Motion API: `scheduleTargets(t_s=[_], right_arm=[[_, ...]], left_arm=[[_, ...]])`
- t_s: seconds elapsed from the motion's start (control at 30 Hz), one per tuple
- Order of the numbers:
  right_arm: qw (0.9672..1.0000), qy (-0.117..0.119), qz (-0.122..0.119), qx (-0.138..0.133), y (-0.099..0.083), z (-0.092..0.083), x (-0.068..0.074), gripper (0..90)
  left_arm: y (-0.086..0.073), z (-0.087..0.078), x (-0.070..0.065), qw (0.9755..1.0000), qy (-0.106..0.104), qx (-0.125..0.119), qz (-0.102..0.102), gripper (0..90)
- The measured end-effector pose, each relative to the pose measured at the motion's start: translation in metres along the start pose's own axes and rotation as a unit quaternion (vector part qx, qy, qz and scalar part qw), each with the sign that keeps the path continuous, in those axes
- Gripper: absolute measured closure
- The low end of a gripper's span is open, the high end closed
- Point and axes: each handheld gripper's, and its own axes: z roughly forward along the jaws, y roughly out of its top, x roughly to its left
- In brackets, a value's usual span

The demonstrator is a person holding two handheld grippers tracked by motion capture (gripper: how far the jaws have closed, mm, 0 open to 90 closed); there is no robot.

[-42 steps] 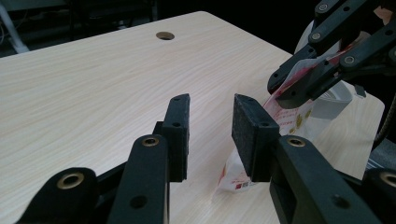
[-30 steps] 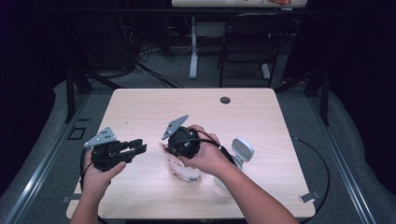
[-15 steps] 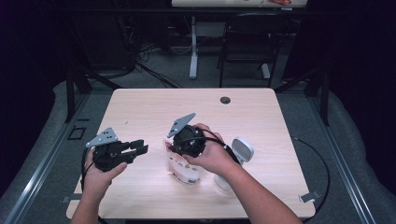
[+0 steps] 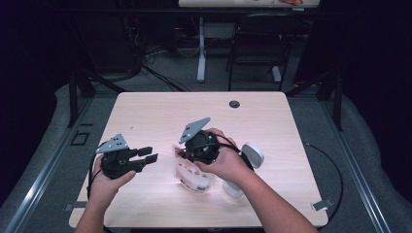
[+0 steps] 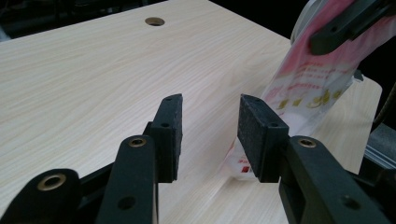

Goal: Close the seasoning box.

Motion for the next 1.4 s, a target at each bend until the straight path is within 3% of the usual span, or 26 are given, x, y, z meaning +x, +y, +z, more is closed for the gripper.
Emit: scheduleTargets(t_s=[0.3,0.37,0.67,0.8,0.97,1.13,1.4], right_arm=[[1.0000,-0.003,-0.004,-0.008,-0.002,-0.010,0.002,90.0],[0.9999,-0.002,-0.007,-0.009,-0.002,-0.014,0.001,90.0],[0.9996,0.012,-0.018,-0.016,-0.003,-0.027,0.001,90.0],[0.9993,0.020,-0.022,-0.021,-0.005,-0.032,-0.001,90.0],[0.9992,0.024,-0.026,-0.020,-0.006,-0.038,-0.003,90.0],[0.9988,0.027,-0.035,-0.021,-0.006,-0.045,-0.003,90.0],[0.9983,0.029,-0.044,-0.026,-0.003,-0.051,-0.001,90.0]], left_arm=[[-0.004,0.008,0.002,0.9999,-0.014,0.006,0.007,53.5],[-0.006,0.012,0.001,0.9995,-0.029,0.008,0.011,51.6],[-0.009,0.022,-0.002,0.9976,-0.064,0.011,0.023,46.0],[-0.011,0.030,-0.007,0.9947,-0.095,0.022,0.031,44.2],[-0.012,0.037,-0.012,0.9925,-0.108,0.032,0.049,43.9],[-0.014,0.042,-0.016,0.9915,-0.116,0.032,0.050,43.5],[-0.016,0.053,-0.025,0.9881,-0.136,0.040,0.061,41.2]])
